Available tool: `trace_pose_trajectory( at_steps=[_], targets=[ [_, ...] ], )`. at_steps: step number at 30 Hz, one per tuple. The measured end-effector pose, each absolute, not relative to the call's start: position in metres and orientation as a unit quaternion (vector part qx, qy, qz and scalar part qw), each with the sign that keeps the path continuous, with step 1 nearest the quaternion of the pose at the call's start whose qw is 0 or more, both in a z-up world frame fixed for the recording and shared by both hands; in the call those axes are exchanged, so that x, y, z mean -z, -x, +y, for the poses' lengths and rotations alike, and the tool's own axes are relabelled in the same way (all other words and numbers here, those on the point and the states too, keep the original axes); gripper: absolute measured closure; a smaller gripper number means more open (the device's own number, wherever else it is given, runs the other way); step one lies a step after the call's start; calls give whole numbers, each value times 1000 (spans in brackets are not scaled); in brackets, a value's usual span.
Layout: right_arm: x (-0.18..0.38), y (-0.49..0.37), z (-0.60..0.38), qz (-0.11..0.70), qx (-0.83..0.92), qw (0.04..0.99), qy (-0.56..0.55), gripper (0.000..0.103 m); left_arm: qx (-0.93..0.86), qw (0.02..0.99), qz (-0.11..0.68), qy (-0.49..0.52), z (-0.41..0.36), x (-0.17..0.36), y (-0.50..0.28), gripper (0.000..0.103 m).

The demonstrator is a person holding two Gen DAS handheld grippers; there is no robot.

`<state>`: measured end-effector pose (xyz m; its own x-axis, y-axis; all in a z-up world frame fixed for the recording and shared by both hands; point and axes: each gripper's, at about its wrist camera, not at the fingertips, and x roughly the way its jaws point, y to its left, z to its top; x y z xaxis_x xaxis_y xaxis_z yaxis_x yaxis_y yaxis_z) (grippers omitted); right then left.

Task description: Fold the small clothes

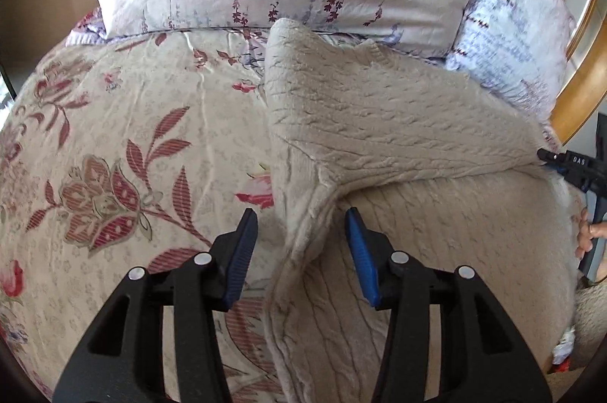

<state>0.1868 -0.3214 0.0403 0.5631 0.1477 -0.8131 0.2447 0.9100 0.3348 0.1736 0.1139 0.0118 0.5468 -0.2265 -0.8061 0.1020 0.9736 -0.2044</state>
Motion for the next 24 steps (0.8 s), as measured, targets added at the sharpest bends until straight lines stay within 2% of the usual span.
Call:
trace_pose_trajectory(
  at_steps=[1, 2, 3, 5, 11, 19, 22, 24],
  targets=[
    [-45, -182, -324, 464, 23, 859, -217, 65, 97, 876, 466, 73, 116, -13, -171, 55],
    [-51, -172, -328, 456, 12, 861, -225, 50, 103, 876, 464, 80, 118, -14, -167, 55],
    [-58, -160, -332, 446, 4, 865, -229, 40, 113, 876, 460, 91, 121, -16, -161, 54],
    [-68, -135, -343, 434, -3, 871, -232, 37, 129, 875, 453, 113, 129, -19, -147, 54],
    [-52, -74, -378, 445, -18, 848, -287, 38, 159, 863, 454, 155, 143, -15, -110, 54],
    [-21, -11, -369, 458, -91, 810, -356, 47, 184, 852, 456, 179, 142, -8, -68, 54],
    [-14, 7, -363, 452, -127, 793, -388, 49, 200, 846, 455, 193, 140, -6, -50, 57],
    [-12, 17, -359, 449, -149, 785, -400, 54, 213, 841, 455, 201, 138, -5, -38, 61]
  ],
)
